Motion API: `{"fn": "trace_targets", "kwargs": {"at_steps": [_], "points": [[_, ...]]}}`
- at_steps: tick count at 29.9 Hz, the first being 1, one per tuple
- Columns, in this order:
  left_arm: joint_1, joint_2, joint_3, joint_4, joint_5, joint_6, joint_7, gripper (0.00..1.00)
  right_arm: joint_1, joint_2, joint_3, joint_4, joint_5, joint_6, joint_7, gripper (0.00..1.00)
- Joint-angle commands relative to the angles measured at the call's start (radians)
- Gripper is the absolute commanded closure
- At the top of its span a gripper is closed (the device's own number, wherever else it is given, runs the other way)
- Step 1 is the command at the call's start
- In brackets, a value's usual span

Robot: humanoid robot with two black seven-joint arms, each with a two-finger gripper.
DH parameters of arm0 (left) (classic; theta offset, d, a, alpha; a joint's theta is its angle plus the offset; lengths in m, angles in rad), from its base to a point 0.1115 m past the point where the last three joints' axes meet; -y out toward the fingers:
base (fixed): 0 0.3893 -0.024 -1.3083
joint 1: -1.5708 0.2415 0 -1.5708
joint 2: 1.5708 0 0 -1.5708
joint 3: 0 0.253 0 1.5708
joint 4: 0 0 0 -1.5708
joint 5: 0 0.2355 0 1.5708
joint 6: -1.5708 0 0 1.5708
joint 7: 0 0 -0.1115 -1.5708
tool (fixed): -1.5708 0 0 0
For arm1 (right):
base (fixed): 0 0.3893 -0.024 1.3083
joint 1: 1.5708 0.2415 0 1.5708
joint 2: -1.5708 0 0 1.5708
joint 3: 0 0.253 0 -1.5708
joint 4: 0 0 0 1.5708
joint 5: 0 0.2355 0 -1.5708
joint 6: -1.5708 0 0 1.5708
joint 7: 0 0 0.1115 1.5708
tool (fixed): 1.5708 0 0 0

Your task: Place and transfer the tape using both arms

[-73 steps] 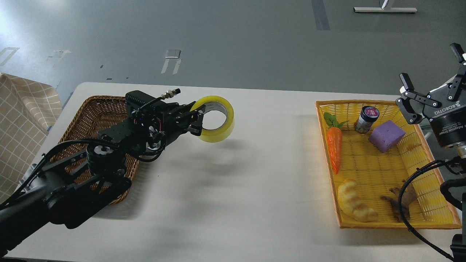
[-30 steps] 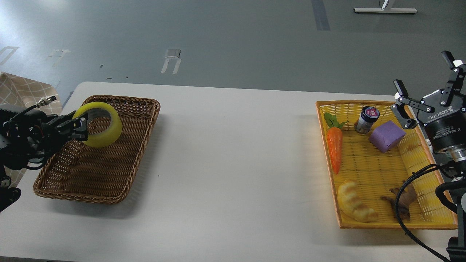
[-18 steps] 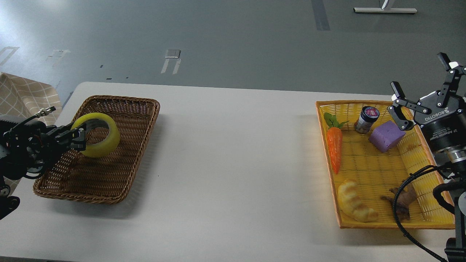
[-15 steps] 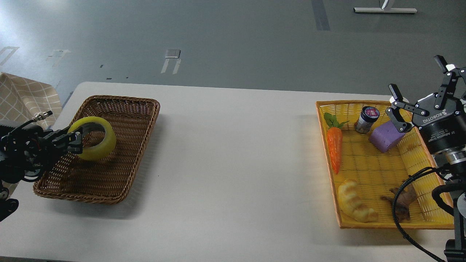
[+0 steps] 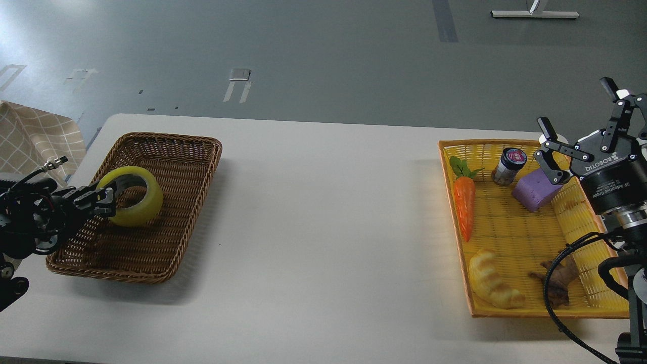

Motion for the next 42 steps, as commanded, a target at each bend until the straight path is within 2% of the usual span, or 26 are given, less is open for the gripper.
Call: {"fn": "trace_targets", "kwargs": {"at_steps": [1, 3, 4, 5, 6, 7, 13, 20, 23, 30, 34, 39, 42], "points": [[0.0, -0.001, 0.002, 0.0, -0.002, 0.0, -0.002, 0.74, -0.006, 0.0, 0.0, 0.0, 0.001, 0.0, 0.0, 0.0], [0.0, -0.001, 0.0, 0.0, -0.002, 0.0, -0.002, 0.67, -0.008, 0.0, 0.0, 0.0, 0.001, 0.0, 0.0, 0.0], [0.0, -0.006, -0.001, 0.0, -0.005, 0.0, -0.002, 0.54, -0.008, 0.0, 0.0, 0.0, 0.001, 0.0, 0.0, 0.0], [0.0, -0.012, -0.006, 0.0, -0.005, 0.002, 0.0, 0.23, -0.008, 0.0, 0.0, 0.0, 0.001, 0.0, 0.0, 0.0], [0.0, -0.015, -0.006, 0.002, -0.005, 0.003, -0.002, 0.07, -0.008, 0.0, 0.0, 0.0, 0.001, 0.0, 0.0, 0.0], [0.0, -0.018, -0.004, 0.002, -0.005, 0.003, -0.002, 0.02, -0.008, 0.0, 0.0, 0.0, 0.001, 0.0, 0.0, 0.0], [-0.002, -0.02, -0.004, 0.006, -0.039, 0.017, -0.048, 0.02, -0.009, 0.0, 0.0, 0.0, 0.001, 0.0, 0.0, 0.0], [-0.006, -0.02, -0.021, 0.006, -0.12, 0.044, -0.052, 0.02, -0.012, 0.0, 0.0, 0.0, 0.001, 0.0, 0.0, 0.0], [-0.012, -0.015, -0.038, -0.011, -0.261, 0.054, -0.062, 0.02, -0.011, 0.002, 0.0, 0.0, 0.001, 0.0, 0.0, 0.0], [-0.021, -0.021, -0.11, -0.09, -0.517, 0.054, -0.137, 0.02, -0.008, -0.002, -0.005, 0.0, 0.001, 0.0, 0.0, 0.0], [-0.034, -0.037, -0.144, -0.132, -0.641, 0.043, -0.14, 0.02, -0.011, -0.003, -0.005, 0.002, 0.001, 0.0, 0.0, 0.0], [-0.089, -0.155, -0.191, -0.165, -0.845, 0.008, -0.14, 0.02, -0.009, -0.008, -0.005, 0.002, 0.001, 0.0, 0.0, 0.0], [-0.09, -0.199, -0.227, -0.182, -0.862, -0.006, -0.14, 0.02, -0.006, -0.011, -0.005, 0.0, -0.001, 0.0, 0.0, 0.0]]}}
